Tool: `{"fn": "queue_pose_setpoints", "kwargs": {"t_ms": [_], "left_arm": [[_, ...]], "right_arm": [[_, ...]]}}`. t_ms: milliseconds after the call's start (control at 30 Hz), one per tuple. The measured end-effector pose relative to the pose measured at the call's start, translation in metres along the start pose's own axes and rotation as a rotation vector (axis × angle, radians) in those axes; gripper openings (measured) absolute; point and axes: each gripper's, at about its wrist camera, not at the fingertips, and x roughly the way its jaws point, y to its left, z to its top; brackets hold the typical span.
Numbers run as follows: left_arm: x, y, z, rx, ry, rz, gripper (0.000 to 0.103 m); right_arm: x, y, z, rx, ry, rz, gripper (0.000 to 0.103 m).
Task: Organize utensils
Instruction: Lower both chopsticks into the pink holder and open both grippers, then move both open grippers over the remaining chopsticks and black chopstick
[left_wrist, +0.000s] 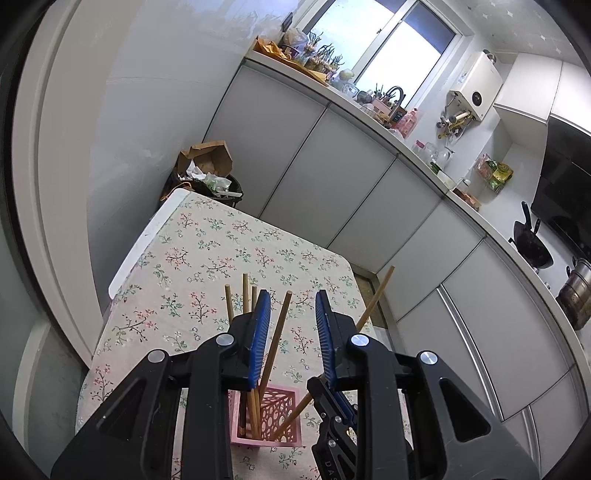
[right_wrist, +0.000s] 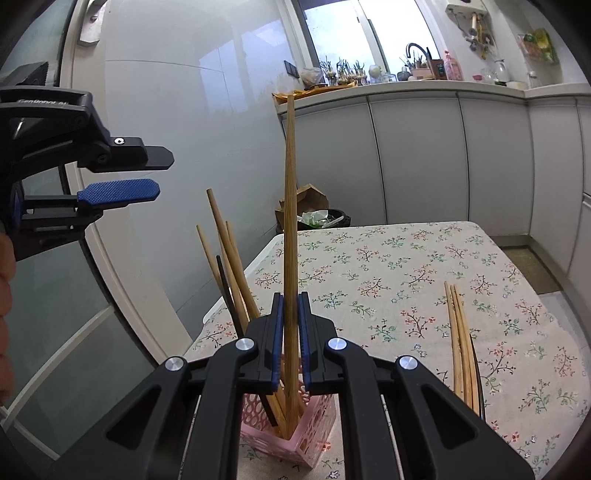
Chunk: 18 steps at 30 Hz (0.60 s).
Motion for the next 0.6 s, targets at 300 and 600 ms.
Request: {"fn": "queue_pose_setpoints", "kwargs": {"t_ms": [300, 600], "left_arm": [[-0.001, 0.000, 0.001, -0.009, 0.005, -0.001, 0.029], [0.009, -0.032, -0.007, 0.055, 0.044, -0.006, 0.029]], "right_arm": [[0.001, -0.018, 0.017, 0.046, 0.177, 0.071, 0.034], [-0.058, -0.083, 0.092, 0.132, 0.185, 0.005, 0.046]]}}
